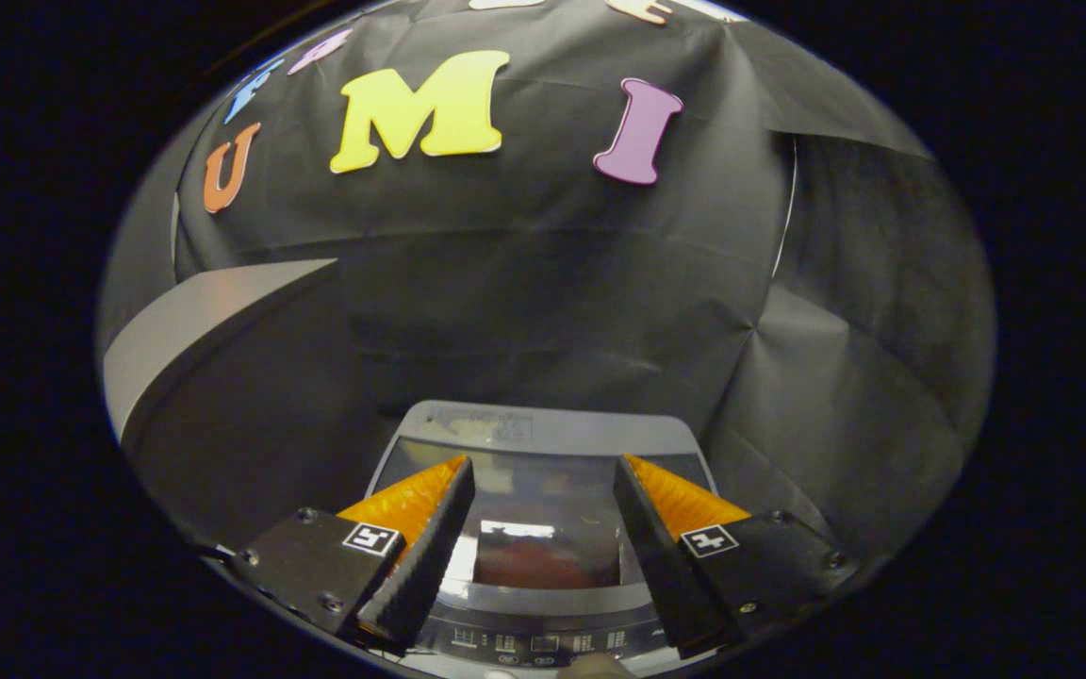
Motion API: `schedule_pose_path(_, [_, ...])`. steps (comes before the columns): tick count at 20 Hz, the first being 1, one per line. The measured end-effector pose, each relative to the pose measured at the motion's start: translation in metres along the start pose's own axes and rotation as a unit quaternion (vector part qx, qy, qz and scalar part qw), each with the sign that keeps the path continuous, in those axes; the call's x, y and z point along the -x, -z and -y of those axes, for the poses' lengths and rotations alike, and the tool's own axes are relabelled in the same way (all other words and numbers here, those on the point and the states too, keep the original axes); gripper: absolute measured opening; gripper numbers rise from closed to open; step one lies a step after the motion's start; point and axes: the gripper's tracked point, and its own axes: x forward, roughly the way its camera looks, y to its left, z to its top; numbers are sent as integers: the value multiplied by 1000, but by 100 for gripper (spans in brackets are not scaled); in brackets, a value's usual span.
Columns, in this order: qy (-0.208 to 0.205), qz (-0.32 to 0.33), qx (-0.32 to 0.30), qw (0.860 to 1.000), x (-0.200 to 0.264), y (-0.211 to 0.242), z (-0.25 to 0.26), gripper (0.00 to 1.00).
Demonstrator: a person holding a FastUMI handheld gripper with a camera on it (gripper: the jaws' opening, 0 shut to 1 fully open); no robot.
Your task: Put the clothes into the washing machine and then close the washing machine lid.
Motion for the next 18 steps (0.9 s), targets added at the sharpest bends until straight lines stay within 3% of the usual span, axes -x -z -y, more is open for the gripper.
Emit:
schedule_pose_path(12, [-11,0,-1,1000,21,17,-6,94])
schedule_pose_path(18, [-7,15,-13,1000,65,30,-11,94])
